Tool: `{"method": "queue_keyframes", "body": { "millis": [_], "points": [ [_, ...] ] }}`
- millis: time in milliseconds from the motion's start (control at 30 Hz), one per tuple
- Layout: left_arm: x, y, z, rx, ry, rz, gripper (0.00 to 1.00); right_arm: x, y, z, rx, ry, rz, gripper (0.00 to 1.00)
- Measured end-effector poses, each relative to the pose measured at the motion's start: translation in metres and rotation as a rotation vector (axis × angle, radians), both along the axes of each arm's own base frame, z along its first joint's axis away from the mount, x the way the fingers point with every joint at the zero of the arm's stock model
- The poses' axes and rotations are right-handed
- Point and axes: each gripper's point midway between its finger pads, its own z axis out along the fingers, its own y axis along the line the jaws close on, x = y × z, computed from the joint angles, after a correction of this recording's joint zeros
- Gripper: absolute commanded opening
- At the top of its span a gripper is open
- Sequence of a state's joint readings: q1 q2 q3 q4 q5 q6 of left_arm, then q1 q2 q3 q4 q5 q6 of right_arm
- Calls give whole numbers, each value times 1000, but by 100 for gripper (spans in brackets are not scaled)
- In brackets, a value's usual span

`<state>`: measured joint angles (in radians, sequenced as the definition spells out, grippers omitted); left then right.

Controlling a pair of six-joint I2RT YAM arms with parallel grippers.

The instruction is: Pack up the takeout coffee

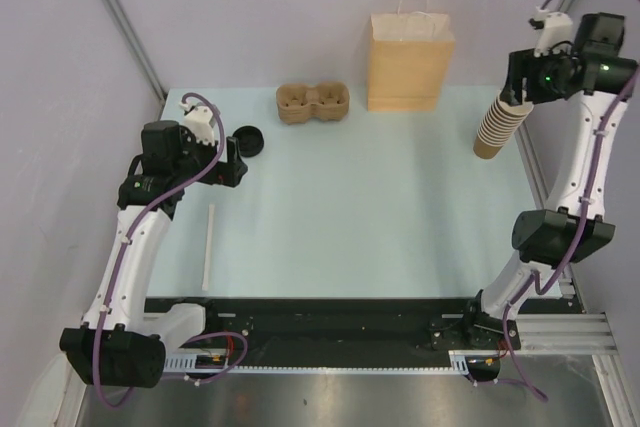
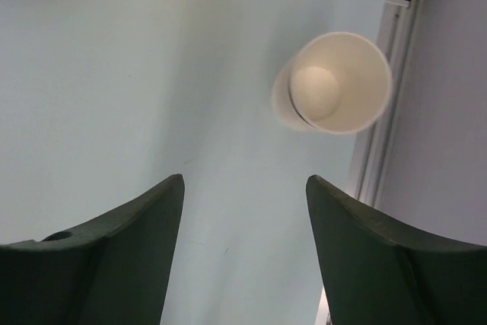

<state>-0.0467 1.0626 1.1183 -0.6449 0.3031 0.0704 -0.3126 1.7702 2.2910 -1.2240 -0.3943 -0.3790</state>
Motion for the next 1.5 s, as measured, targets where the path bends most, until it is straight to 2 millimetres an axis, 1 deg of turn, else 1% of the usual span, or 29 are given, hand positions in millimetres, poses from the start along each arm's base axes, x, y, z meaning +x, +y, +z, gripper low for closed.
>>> {"method": "queue_keyframes", "body": {
  "millis": [33, 100, 167, 233, 367, 500, 600, 633, 767, 933, 1300, 1367, 1500],
  "points": [
    [0, 0, 1, -1, -3, -1, 100, 7, 10, -9, -17, 26, 26, 67],
    [1, -1, 2, -5, -9, -7, 99, 15, 22, -23, -43, 60, 57, 65],
    [2, -3, 3, -11, -15, -15, 99, 22, 31, -33, -69, 87, 79, 60],
    [2, -4, 5, -15, -22, -21, 99, 31, 34, -44, -93, 112, 83, 57],
    [4, -8, 7, -25, -30, -36, 100, 42, 24, -60, -120, 149, 51, 57],
    [5, -10, 3, -31, -21, -45, 99, 55, 11, -72, -124, 167, 26, 56],
    [4, -11, -1, -36, -7, -52, 99, 63, 3, -82, -119, 183, 13, 53],
    [5, -12, -3, -37, -3, -54, 100, 64, 2, -85, -118, 186, 11, 49],
    [5, -12, -4, -38, 1, -56, 99, 72, -5, -97, -111, 204, 2, 47],
    [6, -12, -7, -37, 9, -56, 100, 78, -8, -105, -104, 216, 2, 45],
    [7, -12, -14, -36, 29, -56, 99, 90, -14, -106, -109, 193, -7, 42],
    [8, -12, -15, -35, 33, -56, 100, 91, -16, -108, -109, 194, -9, 40],
    [8, -12, -15, -35, 33, -55, 99, 94, -18, -114, -109, 202, -9, 33]
  ]
}}
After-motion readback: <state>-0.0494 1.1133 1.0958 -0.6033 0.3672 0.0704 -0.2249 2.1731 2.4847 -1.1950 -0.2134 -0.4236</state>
